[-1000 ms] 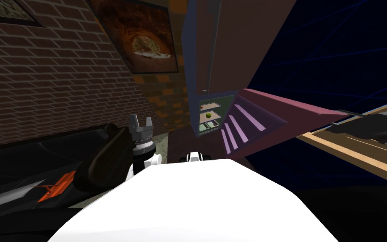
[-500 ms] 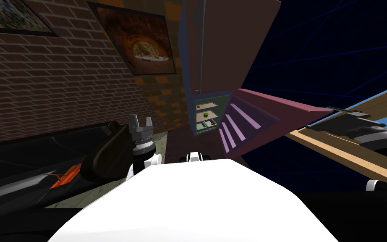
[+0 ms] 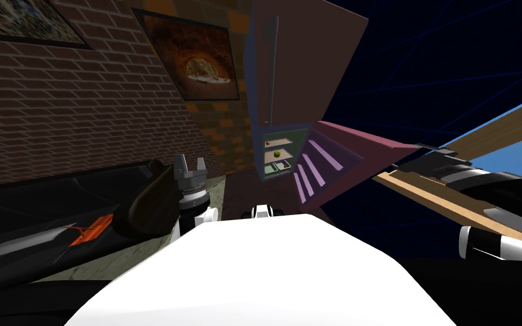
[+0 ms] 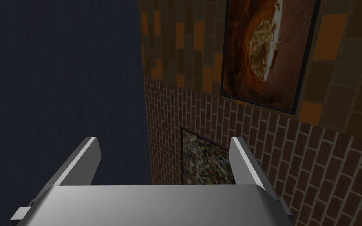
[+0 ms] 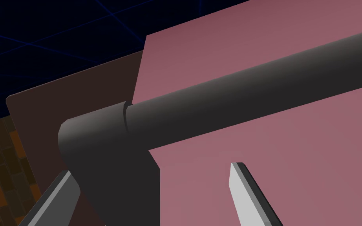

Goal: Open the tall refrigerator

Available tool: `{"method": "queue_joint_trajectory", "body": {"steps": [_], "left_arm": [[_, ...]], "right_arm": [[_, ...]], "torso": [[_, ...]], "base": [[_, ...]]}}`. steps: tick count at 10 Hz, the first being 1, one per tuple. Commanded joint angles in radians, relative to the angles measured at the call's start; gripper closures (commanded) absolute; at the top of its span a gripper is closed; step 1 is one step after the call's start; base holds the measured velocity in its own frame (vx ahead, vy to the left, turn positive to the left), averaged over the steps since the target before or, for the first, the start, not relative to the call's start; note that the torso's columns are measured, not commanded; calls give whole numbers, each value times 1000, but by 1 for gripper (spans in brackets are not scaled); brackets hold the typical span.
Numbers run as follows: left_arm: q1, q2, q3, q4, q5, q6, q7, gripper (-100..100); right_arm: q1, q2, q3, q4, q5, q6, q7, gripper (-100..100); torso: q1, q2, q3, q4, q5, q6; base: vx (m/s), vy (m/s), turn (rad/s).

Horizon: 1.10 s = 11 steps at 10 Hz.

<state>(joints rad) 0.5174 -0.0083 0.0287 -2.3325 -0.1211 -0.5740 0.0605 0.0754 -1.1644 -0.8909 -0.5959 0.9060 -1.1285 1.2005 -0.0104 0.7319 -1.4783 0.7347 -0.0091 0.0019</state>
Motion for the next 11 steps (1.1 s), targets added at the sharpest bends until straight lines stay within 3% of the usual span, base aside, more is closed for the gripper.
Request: {"method": "queue_joint_trajectory", "body": {"steps": [1,2,3,4,5,6,7,9,10,11], "left_arm": [[0,0,0,0,0,0,0,0],[0,0,0,0,0,0,0,0],[0,0,0,0,0,0,0,0],[0,0,0,0,0,0,0,0],[0,0,0,0,0,0,0,0],[0,0,0,0,0,0,0,0],[0,0,0,0,0,0,0,0],[0,0,0,0,0,0,0,0],[0,0,0,0,0,0,0,0],[0,0,0,0,0,0,0,0]], "right_arm": [[-68,24,67,19,60,71,-16,-100],[-104,24,93,32,60,71,-16,-100],[-141,24,93,32,60,71,-16,-100],[-153,24,93,32,60,71,-16,-100],[-193,45,135,49,106,115,-36,-100],[-272,45,176,49,116,127,-36,-100],[-281,45,178,49,116,145,-36,-100],[-379,67,246,65,173,195,-57,-100],[-368,67,259,49,173,219,-57,-100],[-394,67,263,57,173,219,-57,-100]], "torso": [[-6,3,3,-3,-7,-2],[-10,4,4,-3,-10,1],[-8,1,2,-3,-10,3],[-5,-2,0,-3,-7,2],[-3,-3,-2,-2,-4,-1],[-10,0,-1,-4,-8,-6],[-9,-1,-1,-5,-9,-7],[-6,-2,-2,-5,-8,-2],[-7,-2,-1,-6,-9,-1],[-7,-5,-3,-6,-8,1]], "base": [[-169,-89,49],[-92,-36,31],[-29,1,-19],[3,16,-40],[-126,-87,-26],[-188,-83,30],[-110,-19,48],[-174,-58,25],[-72,-25,21],[-9,-6,-27]]}}
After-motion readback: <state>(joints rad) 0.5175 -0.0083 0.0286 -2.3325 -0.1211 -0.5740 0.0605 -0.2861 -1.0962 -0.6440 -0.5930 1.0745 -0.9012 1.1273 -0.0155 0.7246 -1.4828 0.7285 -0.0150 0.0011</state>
